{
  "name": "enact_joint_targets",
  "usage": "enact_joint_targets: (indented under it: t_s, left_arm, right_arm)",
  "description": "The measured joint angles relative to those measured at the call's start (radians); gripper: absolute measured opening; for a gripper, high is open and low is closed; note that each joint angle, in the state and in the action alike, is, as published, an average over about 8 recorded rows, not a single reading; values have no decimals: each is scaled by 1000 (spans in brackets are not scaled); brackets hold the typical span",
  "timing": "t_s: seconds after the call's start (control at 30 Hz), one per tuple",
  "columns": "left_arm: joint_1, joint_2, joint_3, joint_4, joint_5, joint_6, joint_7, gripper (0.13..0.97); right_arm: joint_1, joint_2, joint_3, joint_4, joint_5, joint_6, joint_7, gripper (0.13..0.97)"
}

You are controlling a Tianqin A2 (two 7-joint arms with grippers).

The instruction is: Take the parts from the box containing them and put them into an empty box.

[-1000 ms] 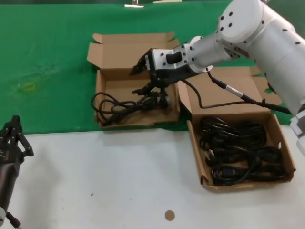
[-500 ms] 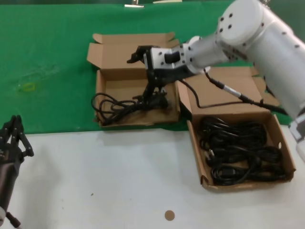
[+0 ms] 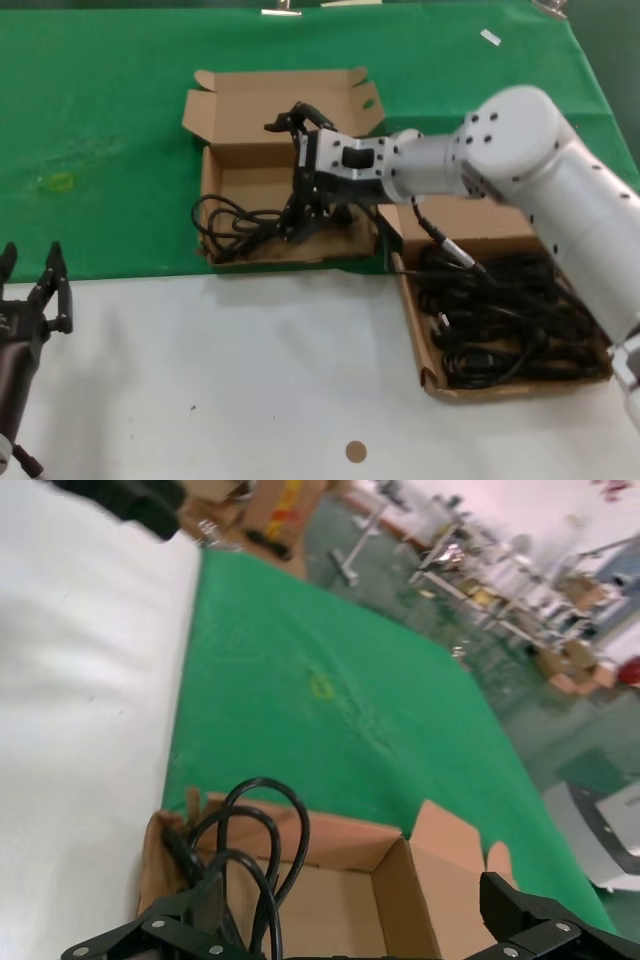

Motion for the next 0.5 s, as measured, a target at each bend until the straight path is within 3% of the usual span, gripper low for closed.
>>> enact_joint_targets:
  t_s: [0.17, 0.3, 0.5]
  left_arm:
    - [0, 0, 0, 0, 0, 0, 0, 352]
    - [0, 0, 0, 0, 0, 0, 0, 352]
    - [0, 0, 0, 0, 0, 0, 0, 509]
  right_arm:
    - [-88, 11, 40, 74, 35, 63, 24, 892]
    - [-157, 21, 72, 132, 64, 112, 43, 932]
    - [-263, 34, 121, 221, 106, 187, 71, 952]
